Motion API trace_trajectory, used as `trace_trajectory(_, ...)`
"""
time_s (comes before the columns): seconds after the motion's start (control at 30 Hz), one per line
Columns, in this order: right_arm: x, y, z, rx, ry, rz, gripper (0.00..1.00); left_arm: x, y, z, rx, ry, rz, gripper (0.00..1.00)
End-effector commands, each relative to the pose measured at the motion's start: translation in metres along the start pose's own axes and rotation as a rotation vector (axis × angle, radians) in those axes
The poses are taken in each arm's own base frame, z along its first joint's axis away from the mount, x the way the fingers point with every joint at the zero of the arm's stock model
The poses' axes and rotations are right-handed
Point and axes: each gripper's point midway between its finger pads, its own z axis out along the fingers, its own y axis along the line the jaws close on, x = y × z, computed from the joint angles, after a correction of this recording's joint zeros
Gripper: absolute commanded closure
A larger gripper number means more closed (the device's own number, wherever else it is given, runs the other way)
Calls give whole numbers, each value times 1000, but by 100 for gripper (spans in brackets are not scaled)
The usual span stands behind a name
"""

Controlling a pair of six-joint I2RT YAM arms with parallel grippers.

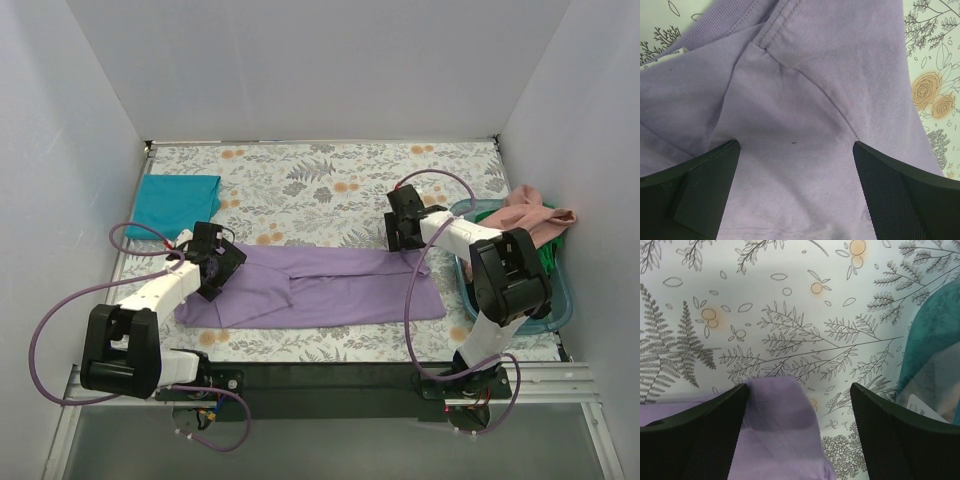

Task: Fold and stack the t-shirts
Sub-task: Fold the tshirt

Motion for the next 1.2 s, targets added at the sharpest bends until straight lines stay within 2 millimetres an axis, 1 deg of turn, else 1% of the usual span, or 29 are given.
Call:
trace_trajectory(0.0,15,-28,13,176,60,-10,11,10,44,14,-164,4,22,2)
trace_trajectory(0.03,8,-35,11,210,44,15,12,9,45,14,-172,0,18,2)
trace_trajectory(0.07,5,-39,10,228,39,28,14,9,46,15,-178,-1,18,2)
trace_trajectory(0.1,4,-45,8,252,38,37,18,9,50,16,-192,0,15,2)
trace_trajectory(0.2,-7,-59,2,291,12,79,22,8,52,17,-201,4,10,2)
trace_trajectory(0.23,-8,-65,1,302,12,92,31,9,54,18,-209,7,11,2)
trace_trajectory(0.3,-9,-71,-2,303,5,109,41,9,54,19,-211,8,10,2)
trace_trajectory(0.33,-8,-72,-1,292,11,122,56,10,54,19,-212,13,11,2)
trace_trajectory(0.37,-9,-72,-1,283,11,128,62,10,54,19,-212,12,12,2)
trace_trajectory(0.4,-9,-73,-1,277,14,130,66,10,55,20,-214,12,12,2)
trace_trajectory(0.43,-8,-70,0,253,22,133,75,10,55,20,-215,14,12,2)
trace_trajectory(0.5,-9,-66,1,223,22,130,83,11,56,20,-214,16,14,2)
trace_trajectory(0.53,-9,-59,3,169,28,136,96,11,56,19,-215,16,14,2)
trace_trajectory(0.57,-11,-56,4,147,24,143,99,10,55,19,-211,13,13,2)
trace_trajectory(0.63,-12,-50,4,92,30,159,99,10,57,18,-214,11,13,2)
trace_trajectory(0.67,-15,-52,2,90,20,170,99,10,57,18,-212,9,11,2)
trace_trajectory(0.73,-16,-59,-1,93,14,197,99,10,58,18,-216,11,11,2)
trace_trajectory(0.77,-20,-64,-6,99,-4,213,99,10,58,18,-215,11,11,2)
trace_trajectory(0.83,-24,-74,-9,106,-17,238,99,10,58,19,-215,15,8,2)
trace_trajectory(0.93,-41,-81,-22,109,-71,243,99,11,56,19,-208,21,9,2)
trace_trajectory(0.97,-52,-82,-31,96,-105,248,99,11,57,19,-210,20,7,2)
trace_trajectory(1.07,-68,-60,-44,-64,-145,204,99,11,57,18,-203,20,4,2)
trace_trajectory(1.1,-68,-45,-48,-155,-141,189,99,11,55,17,-198,20,2,2)
trace_trajectory(1.17,-62,-33,-51,-215,-134,181,99,11,55,17,-191,20,1,2)
